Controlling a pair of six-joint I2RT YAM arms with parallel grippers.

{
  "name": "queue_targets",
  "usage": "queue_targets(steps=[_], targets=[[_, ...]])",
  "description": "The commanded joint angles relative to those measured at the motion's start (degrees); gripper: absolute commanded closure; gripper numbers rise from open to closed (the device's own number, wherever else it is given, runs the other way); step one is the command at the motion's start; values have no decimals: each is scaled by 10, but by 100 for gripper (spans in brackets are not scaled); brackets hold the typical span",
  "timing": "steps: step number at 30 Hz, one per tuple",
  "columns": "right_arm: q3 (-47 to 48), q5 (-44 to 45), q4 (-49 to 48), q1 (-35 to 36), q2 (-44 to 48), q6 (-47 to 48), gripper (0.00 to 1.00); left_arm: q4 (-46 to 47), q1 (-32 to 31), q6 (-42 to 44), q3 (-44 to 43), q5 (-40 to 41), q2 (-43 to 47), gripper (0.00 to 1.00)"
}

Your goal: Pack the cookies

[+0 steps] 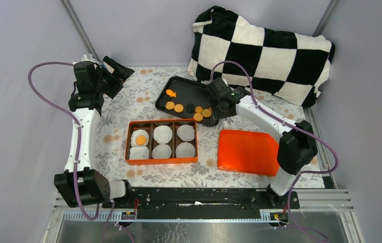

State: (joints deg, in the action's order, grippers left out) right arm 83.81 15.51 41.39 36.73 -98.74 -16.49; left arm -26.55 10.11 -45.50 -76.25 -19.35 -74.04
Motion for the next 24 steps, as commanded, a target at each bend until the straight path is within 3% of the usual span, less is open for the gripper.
queue_targets(steps=[1,11,13,18,24], targets=[[2,-5,-12,-3,-7,-13,52,21,-4,1,8,-13,-5,3],[58,-24,-17,-7,-78,-20,55,22,-3,3,10,-15,-5,3],[67,-25,-17,-8,-86,-21,61,21,-4,4,9,-14,-5,4],[90,-20,-9,-8,-83,-16,87,13,-3,9,2,-9,-2,3],[87,-56,-38,-5,-20,-7,100,-6,0,17,-16,3,1,3]])
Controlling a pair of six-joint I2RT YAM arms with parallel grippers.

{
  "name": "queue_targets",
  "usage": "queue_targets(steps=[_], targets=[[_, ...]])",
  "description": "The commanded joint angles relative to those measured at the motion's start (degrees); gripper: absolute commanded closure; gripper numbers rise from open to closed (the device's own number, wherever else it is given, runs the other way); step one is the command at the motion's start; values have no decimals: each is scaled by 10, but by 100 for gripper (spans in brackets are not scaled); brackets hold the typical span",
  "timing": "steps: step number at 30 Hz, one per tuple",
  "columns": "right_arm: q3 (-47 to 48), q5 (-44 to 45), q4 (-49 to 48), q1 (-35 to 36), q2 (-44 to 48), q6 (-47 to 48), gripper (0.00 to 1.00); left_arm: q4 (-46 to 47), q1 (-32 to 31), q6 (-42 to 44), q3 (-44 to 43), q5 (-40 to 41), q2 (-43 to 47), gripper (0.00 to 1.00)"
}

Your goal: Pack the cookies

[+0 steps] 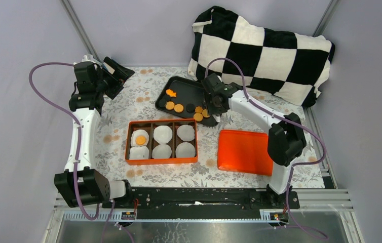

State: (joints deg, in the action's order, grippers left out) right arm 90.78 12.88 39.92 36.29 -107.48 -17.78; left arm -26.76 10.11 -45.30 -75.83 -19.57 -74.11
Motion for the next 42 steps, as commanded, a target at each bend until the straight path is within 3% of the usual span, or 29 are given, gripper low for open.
queue_targets(steps=[1,9,19,33,42], targets=[[19,-30,-23,2,75,6,100,-6,0,15,-21,8,3,3],[40,-47,-8,48,128,24,100,-18,4,21,-31,29,14,3],[107,-67,33,205,76,45,100,-23,6,29,-29,33,16,3],[95,-120,32,230,11,42,100,-24,12,34,-25,33,15,3],[90,-94,62,247,20,32,100,-24,14,34,-27,27,15,3]])
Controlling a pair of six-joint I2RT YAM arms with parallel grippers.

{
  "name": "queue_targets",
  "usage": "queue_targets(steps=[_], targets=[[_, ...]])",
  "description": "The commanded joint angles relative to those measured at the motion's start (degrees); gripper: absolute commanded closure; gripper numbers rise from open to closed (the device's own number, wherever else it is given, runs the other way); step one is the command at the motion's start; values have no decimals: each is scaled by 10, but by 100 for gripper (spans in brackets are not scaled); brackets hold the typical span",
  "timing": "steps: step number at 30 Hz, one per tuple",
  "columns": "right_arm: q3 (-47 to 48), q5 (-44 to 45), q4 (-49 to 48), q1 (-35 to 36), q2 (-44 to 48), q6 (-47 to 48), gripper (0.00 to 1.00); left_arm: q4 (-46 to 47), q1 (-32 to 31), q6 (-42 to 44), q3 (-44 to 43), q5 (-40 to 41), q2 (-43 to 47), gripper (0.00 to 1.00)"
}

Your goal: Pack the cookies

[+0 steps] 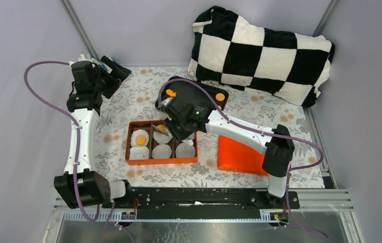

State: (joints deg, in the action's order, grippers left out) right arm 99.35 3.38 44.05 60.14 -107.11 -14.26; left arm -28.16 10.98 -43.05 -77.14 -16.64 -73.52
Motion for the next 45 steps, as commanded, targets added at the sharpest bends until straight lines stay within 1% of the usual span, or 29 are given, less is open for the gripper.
queue_targets(steps=[1,6,8,11,13,18,19,20,25,29,32,34,36,37,39,41,45], targets=[[-3,1,20,9,23,-3,100,-9,6,11,-14,-2,9,3],[-21,20,19,9,32,-5,100,-3,5,5,-7,-9,11,3],[-21,23,17,9,30,-3,93,0,6,5,-5,-13,11,3],[-16,21,12,9,26,-6,70,1,5,10,-7,-17,11,2],[-13,17,8,9,27,-7,62,5,6,12,-7,-21,14,2],[1,18,5,9,35,-10,59,16,6,13,-4,-27,23,1],[4,20,4,9,37,-12,53,17,6,13,-3,-28,24,1],[6,21,2,9,40,-13,51,19,6,13,-2,-31,25,1],[21,25,6,9,40,-11,51,26,6,13,0,-39,25,1],[37,56,17,9,49,-13,54,28,5,11,-2,-44,24,1],[47,116,27,9,80,-7,55,33,5,8,-1,-53,23,1],[54,175,44,9,99,-1,54,36,5,7,0,-56,23,1],[51,236,57,8,120,1,50,40,3,7,3,-55,22,1],[45,260,62,5,129,0,46,42,1,6,5,-55,20,1],[26,277,64,-19,146,-4,46,46,-2,4,8,-58,14,1],[-5,259,61,-54,159,-17,46,47,-5,0,9,-64,6,1],[-86,218,23,-132,177,-24,47,48,-9,-1,11,-69,-4,1]])
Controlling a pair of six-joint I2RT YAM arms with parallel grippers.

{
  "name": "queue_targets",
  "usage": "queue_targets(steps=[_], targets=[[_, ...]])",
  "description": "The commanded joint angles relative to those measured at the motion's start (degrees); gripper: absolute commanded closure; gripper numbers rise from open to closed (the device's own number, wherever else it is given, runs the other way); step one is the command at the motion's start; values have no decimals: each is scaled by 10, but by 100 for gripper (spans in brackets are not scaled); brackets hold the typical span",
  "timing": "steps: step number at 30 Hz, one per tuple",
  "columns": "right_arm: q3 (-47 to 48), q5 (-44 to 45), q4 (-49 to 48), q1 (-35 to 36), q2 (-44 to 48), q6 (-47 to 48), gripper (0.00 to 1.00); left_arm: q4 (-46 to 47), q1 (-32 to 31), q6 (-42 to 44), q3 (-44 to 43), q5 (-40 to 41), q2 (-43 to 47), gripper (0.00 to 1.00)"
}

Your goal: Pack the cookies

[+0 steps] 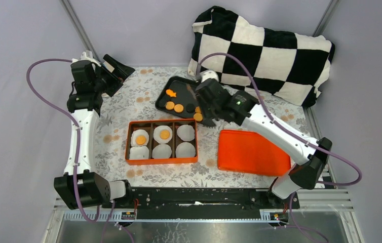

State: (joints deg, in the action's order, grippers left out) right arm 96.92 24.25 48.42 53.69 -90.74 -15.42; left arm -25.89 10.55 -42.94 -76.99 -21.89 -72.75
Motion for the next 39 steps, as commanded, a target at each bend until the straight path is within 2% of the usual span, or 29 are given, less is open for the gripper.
queue_targets(steps=[1,5,13,24,33,39], targets=[[-76,-1,-30,-83,11,-11,47,26,-4,-2,10,-17,-11,1],[-103,-31,-57,-127,-16,-5,48,27,-4,-1,10,-14,-8,1],[-83,-67,-58,-182,-92,-13,51,27,-4,0,12,-12,-7,1],[-37,-107,-70,-212,-185,-14,53,31,-4,1,16,-16,-10,1],[31,-272,-82,-211,-229,-22,56,23,-4,5,10,-7,-6,1],[42,-246,-60,-211,-240,-14,55,21,-4,6,10,-11,-8,1]])
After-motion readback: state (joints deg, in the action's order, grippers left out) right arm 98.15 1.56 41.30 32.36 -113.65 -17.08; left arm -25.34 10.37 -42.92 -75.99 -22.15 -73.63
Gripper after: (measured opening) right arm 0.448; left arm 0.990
